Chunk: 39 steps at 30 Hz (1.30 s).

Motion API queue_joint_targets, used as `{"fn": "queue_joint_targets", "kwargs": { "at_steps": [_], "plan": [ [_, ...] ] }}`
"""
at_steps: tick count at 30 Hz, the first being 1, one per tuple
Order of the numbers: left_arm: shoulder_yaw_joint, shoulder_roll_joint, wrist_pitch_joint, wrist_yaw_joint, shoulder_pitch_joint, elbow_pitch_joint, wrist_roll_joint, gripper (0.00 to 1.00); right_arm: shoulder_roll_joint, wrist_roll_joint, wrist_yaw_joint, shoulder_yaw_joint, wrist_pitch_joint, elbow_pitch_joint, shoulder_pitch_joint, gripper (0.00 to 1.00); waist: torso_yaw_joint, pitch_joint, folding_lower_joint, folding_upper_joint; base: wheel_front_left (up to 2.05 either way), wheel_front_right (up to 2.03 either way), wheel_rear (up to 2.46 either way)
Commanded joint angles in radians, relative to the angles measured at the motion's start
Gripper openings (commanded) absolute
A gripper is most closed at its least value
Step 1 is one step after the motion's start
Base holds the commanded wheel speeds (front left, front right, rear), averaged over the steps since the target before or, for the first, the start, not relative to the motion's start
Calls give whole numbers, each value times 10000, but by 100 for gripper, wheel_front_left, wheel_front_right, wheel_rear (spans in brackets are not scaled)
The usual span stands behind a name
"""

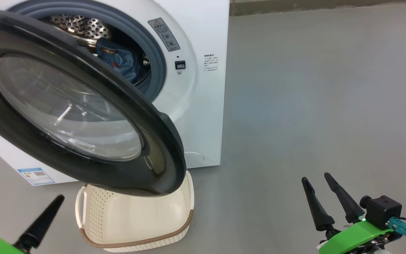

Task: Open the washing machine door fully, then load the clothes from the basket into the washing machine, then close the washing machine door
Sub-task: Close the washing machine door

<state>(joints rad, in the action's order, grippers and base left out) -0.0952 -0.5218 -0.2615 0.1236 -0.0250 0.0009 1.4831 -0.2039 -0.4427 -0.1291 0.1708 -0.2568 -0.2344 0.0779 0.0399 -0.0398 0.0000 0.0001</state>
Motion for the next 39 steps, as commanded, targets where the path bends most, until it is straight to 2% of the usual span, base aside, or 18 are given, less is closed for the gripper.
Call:
{"fn": "queue_joint_targets", "kwargs": {
  "at_steps": [1, 7, 16, 21, 27, 34, 39],
  "plan": [
    [401, -329, 185, 71, 258, -152, 58, 100, -140, -77, -16, 168, -49, 284, -29, 100, -3, -31, 0, -1, 0, 0, 0],
    [-304, -363, 1475, 71, -226, 359, -734, 100, -200, -82, -16, 140, -49, 255, -33, 100, 78, -42, 0, -1, 0, 0, 0],
    [-2008, -662, 4467, 71, -360, 1894, -2420, 100, -233, -105, -16, 102, -49, 190, -76, 100, 352, 51, 0, -1, 0, 0, 0],
    [-2578, -623, 5180, 71, 66, 2770, -3353, 100, -267, -135, -16, 53, -49, 159, -92, 100, 423, 60, 0, -1, 0, 0, 0],
    [-1378, 127, 5228, 71, 323, 3165, -5460, 100, -297, -139, -16, -34, -49, 159, -143, 100, 446, 99, 0, -1, 0, 0, 0],
    [163, 1123, 5230, 71, 47, 2473, -7958, 100, -310, -113, -16, -139, -49, 185, -150, 100, 454, 123, 0, -1, 0, 0, 0],
    [839, 1648, 5231, 71, -159, 1845, -9113, 100, -282, -103, -16, -172, -49, 191, -141, 100, 478, 111, 0, -1, 0, 0, 0]
  ]
}}
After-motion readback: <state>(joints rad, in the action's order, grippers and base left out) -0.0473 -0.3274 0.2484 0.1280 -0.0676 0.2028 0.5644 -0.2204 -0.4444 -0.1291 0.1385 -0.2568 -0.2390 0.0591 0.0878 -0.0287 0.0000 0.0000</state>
